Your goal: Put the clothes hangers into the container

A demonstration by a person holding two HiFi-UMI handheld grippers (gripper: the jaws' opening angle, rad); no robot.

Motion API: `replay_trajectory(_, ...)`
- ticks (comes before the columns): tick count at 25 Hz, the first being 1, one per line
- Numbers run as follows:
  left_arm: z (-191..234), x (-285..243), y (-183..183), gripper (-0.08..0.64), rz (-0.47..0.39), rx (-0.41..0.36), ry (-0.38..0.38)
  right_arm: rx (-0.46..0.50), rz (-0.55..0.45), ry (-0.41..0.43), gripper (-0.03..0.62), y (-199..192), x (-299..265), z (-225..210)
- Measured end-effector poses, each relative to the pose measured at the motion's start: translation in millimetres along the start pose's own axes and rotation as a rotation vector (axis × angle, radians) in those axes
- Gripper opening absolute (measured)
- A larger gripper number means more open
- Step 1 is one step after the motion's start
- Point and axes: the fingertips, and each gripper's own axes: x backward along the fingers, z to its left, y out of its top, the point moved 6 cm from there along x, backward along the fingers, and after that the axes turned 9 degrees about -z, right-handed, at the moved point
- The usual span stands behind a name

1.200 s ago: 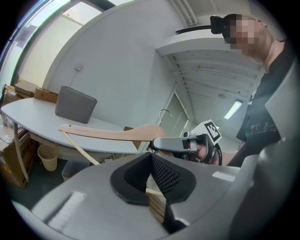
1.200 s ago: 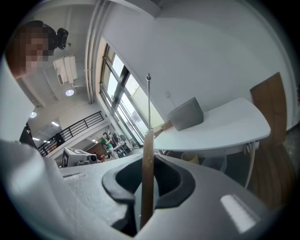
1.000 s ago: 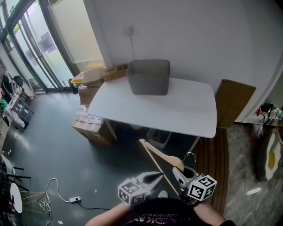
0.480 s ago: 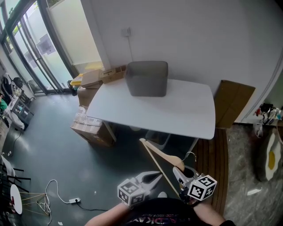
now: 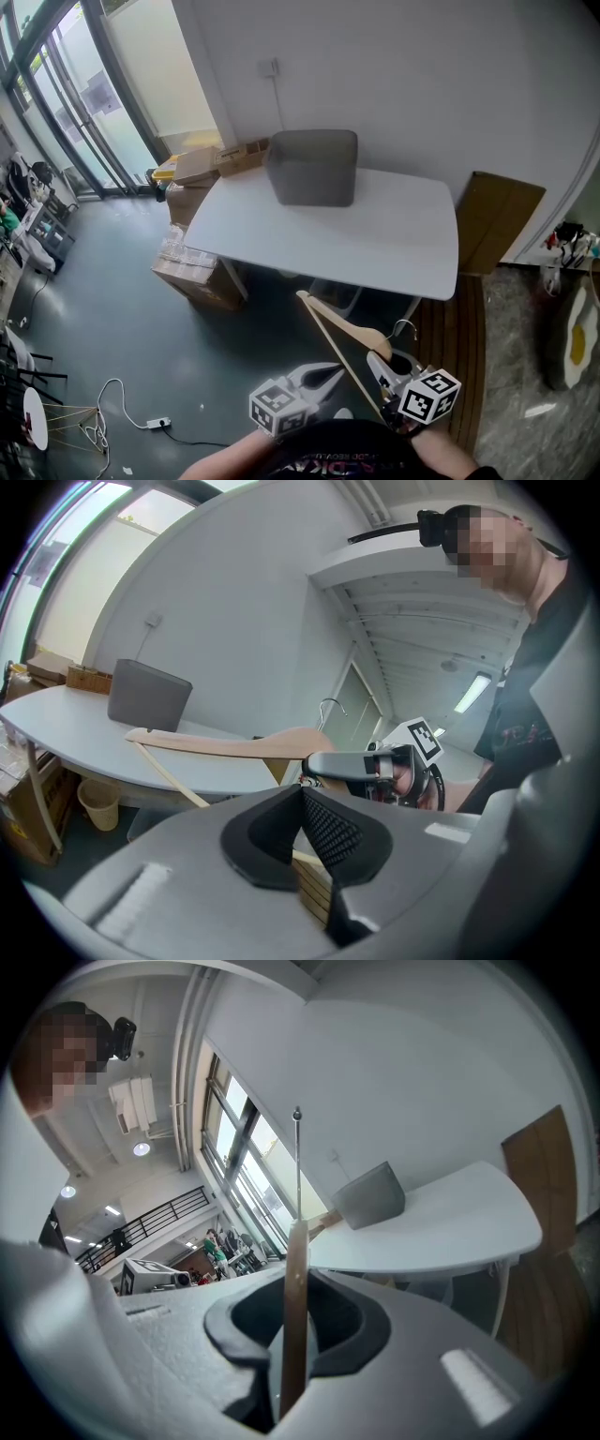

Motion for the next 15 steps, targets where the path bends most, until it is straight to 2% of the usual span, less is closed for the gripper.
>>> replay_trajectory(9, 12, 5, 0, 0.006, 0.015, -0.002, 0.02, -0.017, -0.002, 0.016, 0.055, -2, -16, -7)
replay_trajectory(15, 36, 9, 4, 0.006, 0.007, -0.001, -0.003, -0.012, -0.012, 0.002, 0.055, -7, -37, -3)
